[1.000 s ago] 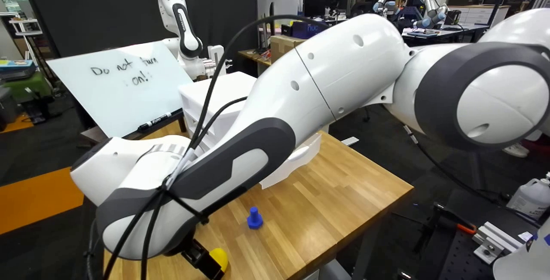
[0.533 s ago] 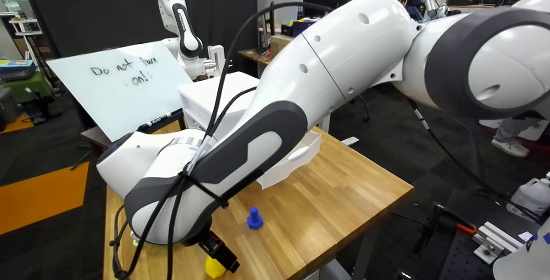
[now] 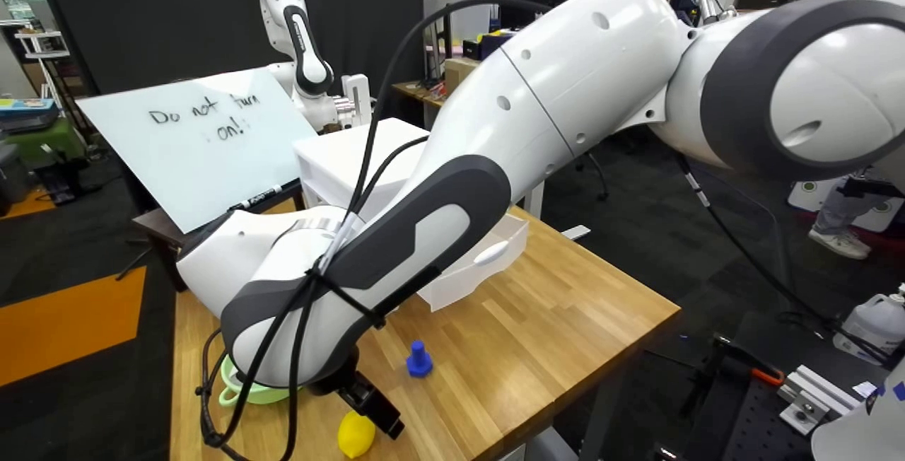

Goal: Pick up the lemon from the green pot then place it inside the open drawer

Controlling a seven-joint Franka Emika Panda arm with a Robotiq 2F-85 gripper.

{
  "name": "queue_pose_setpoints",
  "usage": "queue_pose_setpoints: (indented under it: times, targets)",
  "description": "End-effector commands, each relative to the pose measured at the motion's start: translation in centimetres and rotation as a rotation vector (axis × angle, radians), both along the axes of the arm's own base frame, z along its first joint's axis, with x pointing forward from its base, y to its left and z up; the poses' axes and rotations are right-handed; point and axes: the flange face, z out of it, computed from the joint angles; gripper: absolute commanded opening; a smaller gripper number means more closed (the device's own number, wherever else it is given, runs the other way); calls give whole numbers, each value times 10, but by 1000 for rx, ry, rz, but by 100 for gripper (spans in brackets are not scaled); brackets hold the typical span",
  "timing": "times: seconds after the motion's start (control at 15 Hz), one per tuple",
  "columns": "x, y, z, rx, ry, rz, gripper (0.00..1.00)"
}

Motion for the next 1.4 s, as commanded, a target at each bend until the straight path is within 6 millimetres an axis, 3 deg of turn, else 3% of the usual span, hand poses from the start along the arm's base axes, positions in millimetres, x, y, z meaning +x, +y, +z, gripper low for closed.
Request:
queue_pose_setpoints:
  times: [0.0,0.33,0.73,1.33]
  targets:
    - [1,-1,0,30,24,12,100]
    - [5,4,4,28,26,31,100]
    - [16,13,25,26,19,55,100]
    - [25,16,-7,36,64,86,100]
